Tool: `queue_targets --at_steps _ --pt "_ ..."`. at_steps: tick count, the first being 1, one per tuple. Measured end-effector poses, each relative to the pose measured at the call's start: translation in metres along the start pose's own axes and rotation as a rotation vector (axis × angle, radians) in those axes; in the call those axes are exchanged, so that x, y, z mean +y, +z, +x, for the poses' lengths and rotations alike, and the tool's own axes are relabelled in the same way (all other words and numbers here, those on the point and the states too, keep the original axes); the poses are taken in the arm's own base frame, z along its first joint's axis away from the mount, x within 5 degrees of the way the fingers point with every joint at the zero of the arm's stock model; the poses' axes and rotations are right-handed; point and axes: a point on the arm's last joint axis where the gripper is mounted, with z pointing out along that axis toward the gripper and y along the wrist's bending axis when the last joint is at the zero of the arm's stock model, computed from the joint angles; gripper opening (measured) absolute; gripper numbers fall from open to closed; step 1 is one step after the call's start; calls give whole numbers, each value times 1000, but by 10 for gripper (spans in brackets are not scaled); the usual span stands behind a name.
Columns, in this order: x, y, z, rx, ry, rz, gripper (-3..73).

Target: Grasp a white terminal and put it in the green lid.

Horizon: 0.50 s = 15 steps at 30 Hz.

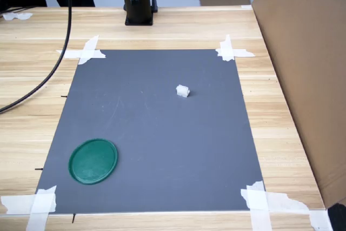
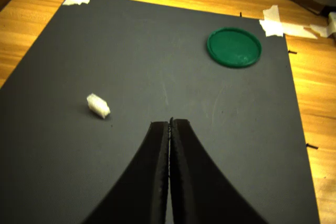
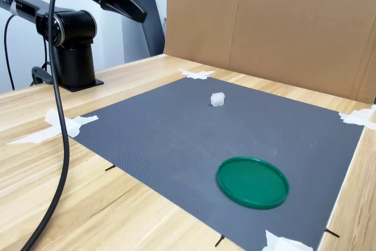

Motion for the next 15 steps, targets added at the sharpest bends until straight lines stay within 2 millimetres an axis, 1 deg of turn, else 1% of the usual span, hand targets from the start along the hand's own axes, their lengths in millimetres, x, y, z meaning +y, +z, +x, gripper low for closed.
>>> queue_targets --at_steps 1,2,3,5,8,9,12,13,15 --pt "-1 1 -5 0 0 0 -28" --pt "-2 2 -13 1 0 0 -28" --pt "-3 3 -28 6 0 0 -28" --pt "-5 5 -41 29 0 -2 -28" --pt "-6 8 -49 57 0 -4 -28" --pt "-6 13 -55 113 -1 -9 -28" --pt "-7 21 -60 203 -19 -19 -28" --pt "-8 31 -66 300 -68 -37 -28" --pt "-8 39 -72 368 -136 -68 -28"
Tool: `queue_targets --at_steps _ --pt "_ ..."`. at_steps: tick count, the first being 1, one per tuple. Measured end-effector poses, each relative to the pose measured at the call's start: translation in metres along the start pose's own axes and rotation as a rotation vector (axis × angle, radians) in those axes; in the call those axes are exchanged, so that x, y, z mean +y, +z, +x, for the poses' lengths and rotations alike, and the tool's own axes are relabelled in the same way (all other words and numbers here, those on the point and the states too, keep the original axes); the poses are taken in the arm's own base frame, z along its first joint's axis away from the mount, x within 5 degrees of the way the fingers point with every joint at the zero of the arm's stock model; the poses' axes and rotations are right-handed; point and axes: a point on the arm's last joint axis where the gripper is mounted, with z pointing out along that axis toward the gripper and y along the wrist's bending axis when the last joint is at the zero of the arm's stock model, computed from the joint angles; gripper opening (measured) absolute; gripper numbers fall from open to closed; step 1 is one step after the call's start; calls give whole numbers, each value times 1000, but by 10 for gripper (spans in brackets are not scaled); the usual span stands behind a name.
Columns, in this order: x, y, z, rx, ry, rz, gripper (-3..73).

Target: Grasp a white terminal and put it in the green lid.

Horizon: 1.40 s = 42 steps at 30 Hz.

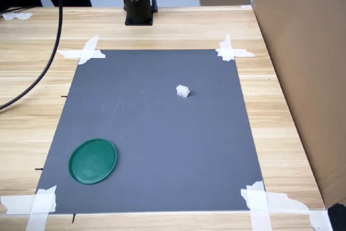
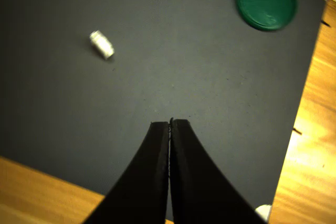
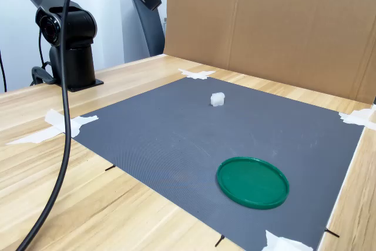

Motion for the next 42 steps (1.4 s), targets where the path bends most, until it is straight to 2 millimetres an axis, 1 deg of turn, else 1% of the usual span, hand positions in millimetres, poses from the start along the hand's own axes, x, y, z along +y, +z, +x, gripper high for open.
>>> queue_targets --at_steps 1,2,4,5,8,10,13,14,15,16,19,20,21,23,25,29,33,35,37,42 --pt "-1 3 -11 46 -83 -37 -28" --pt "0 5 -17 65 -137 -66 -28" --pt "2 8 -25 109 -218 -128 -28" --pt "4 11 -32 138 -292 -197 -28" --pt "9 17 -44 216 -412 -346 -23" --pt "8 18 -51 242 -427 -370 -6" --pt "6 20 -57 283 -429 -389 48" --pt "5 22 -60 301 -419 -392 86" --pt "3 24 -63 331 -411 -392 162" --pt "2 26 -64 344 -407 -392 182" --pt "-2 32 -71 372 -398 -366 362" --pt "-7 42 -78 403 -404 -345 584" --pt "-7 45 -79 409 -405 -344 631" --pt "-8 49 -82 416 -406 -347 669" --pt "-9 56 -89 411 -425 -363 698" --pt "-10 55 -94 389 -470 -365 703" --pt "-9 59 -95 369 -517 -391 703" --pt "-7 65 -95 377 -526 -412 701" --pt "-7 76 -93 404 -525 -429 692" --pt "-5 90 -91 440 -514 -441 685"
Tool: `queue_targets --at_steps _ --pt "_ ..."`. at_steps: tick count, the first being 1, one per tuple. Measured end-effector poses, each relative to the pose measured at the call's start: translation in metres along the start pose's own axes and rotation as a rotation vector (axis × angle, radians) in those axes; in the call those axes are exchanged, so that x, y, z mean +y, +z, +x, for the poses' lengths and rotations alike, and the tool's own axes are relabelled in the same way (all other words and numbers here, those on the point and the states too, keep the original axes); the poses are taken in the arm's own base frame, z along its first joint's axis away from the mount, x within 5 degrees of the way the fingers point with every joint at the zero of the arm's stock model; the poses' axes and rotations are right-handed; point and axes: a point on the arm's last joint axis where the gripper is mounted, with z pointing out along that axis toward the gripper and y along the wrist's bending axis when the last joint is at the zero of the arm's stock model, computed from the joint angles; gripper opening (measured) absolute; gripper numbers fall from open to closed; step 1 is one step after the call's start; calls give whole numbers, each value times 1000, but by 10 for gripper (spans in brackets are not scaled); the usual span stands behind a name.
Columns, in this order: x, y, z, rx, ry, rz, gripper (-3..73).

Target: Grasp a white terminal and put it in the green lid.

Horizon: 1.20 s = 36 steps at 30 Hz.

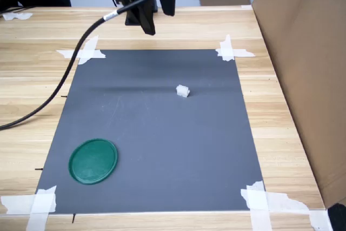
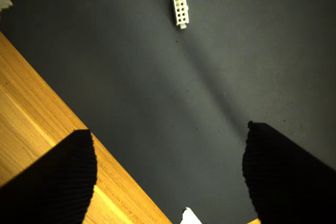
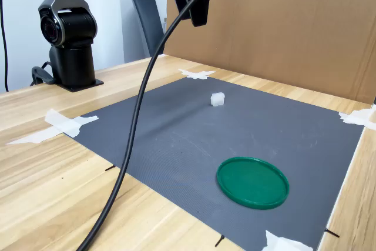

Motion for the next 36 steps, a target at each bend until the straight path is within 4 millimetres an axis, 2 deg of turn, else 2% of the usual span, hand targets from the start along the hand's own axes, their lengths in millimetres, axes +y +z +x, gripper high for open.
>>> queue_targets --at_steps 4,5,9,10,11,15,17,22,25,29,31,33,36 --pt "8 19 -18 74 -17 2 683" --pt "10 22 -28 73 -4 3 683" --pt "9 15 -45 35 7 17 683" --pt "6 7 -57 -15 19 21 683" --pt "4 4 -61 -29 22 21 683" --pt "-5 2 -77 -54 56 13 682" --pt "-11 13 -84 -35 105 -2 682" --pt "-12 34 -89 20 93 -20 682" --pt "15 49 -109 74 -46 -15 682" --pt "25 52 -114 79 -81 -23 682" --pt "36 56 -118 83 -114 -36 682" --pt "38 63 -115 96 -119 -39 682" --pt "39 85 -99 166 -153 -5 682"
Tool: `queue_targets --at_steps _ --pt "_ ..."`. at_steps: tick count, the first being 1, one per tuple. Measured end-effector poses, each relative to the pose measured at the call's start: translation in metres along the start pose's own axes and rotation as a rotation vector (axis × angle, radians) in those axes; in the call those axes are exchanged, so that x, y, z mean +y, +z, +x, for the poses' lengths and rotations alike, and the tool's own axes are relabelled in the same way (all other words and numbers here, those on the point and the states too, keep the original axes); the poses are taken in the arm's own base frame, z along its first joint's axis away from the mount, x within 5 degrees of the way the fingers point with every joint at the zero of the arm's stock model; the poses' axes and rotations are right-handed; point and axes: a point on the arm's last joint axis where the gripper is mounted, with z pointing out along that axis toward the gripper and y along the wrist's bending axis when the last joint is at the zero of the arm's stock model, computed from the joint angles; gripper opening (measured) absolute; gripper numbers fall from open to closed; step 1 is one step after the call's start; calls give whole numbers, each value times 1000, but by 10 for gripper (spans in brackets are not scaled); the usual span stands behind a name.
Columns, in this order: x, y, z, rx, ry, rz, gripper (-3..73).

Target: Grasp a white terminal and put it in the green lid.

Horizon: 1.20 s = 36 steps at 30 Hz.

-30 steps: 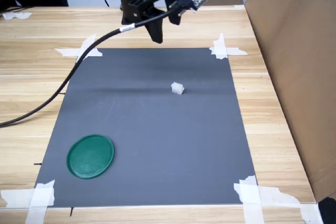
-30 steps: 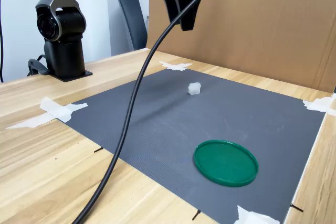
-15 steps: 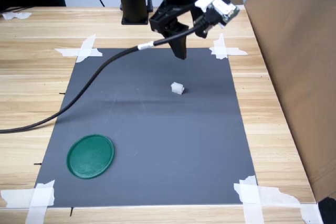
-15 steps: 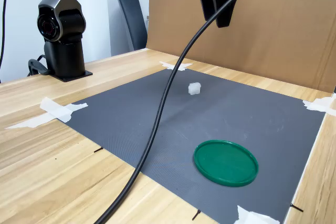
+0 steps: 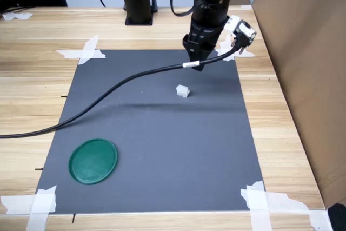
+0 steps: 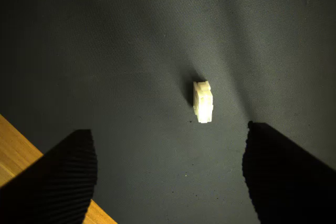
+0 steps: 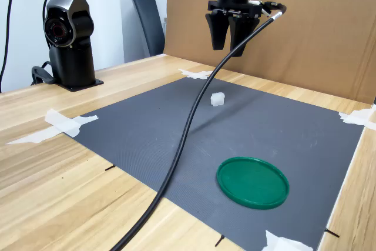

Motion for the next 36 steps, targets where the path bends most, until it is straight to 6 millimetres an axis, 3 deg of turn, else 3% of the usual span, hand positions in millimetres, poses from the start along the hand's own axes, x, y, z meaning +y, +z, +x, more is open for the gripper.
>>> queue_targets --at_steps 4,10,13,17,23,30,36 --pt "-4 3 3 -16 26 -4 682" --pt "-39 4 28 -43 141 -4 682" --pt "-39 6 31 -28 134 -15 682" --pt "-23 16 49 -10 105 -29 682" --pt "-24 19 47 -36 89 -14 682" --pt "-30 42 46 28 -145 -9 682" --pt "-28 53 40 49 -141 -18 682"
